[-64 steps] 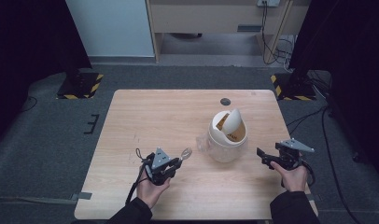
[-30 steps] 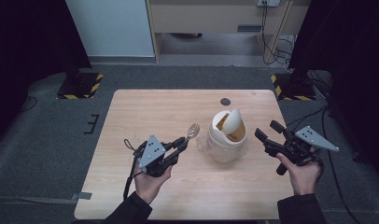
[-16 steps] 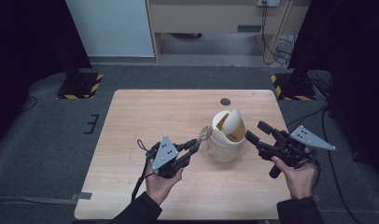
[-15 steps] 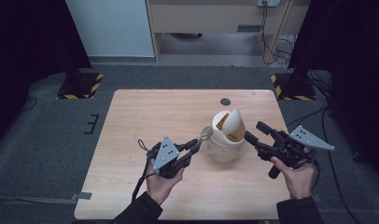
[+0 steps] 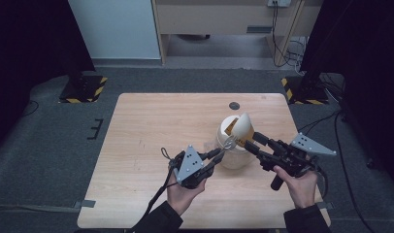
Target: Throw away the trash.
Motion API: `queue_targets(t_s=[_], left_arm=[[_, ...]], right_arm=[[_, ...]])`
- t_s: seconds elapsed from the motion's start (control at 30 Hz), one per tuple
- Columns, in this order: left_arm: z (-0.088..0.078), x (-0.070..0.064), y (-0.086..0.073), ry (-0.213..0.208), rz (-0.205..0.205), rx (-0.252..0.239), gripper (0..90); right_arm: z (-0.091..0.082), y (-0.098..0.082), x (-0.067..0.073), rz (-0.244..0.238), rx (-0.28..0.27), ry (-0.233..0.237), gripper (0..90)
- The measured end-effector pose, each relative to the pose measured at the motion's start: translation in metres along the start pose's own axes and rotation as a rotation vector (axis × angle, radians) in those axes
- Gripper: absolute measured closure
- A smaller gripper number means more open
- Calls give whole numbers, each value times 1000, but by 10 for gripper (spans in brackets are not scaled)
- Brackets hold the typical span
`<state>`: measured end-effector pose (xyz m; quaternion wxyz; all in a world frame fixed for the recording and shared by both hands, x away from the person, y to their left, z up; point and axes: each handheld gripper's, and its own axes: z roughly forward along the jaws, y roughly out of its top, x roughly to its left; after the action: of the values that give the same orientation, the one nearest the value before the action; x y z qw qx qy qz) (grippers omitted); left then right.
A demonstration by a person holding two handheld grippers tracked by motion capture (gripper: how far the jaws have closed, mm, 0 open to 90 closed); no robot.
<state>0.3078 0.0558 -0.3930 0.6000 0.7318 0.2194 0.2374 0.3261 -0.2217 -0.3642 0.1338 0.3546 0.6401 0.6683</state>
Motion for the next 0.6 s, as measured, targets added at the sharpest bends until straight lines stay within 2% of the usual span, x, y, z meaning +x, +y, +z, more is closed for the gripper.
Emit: queue_targets(t_s=[0.3, 0.6], left_arm=[[7, -11, 2, -15, 21, -11, 798], [10, -17, 3, -22, 34, -20, 799]], right_arm=[[4, -3, 3, 36, 30, 50, 564], [6, -6, 4, 52, 55, 72, 658]])
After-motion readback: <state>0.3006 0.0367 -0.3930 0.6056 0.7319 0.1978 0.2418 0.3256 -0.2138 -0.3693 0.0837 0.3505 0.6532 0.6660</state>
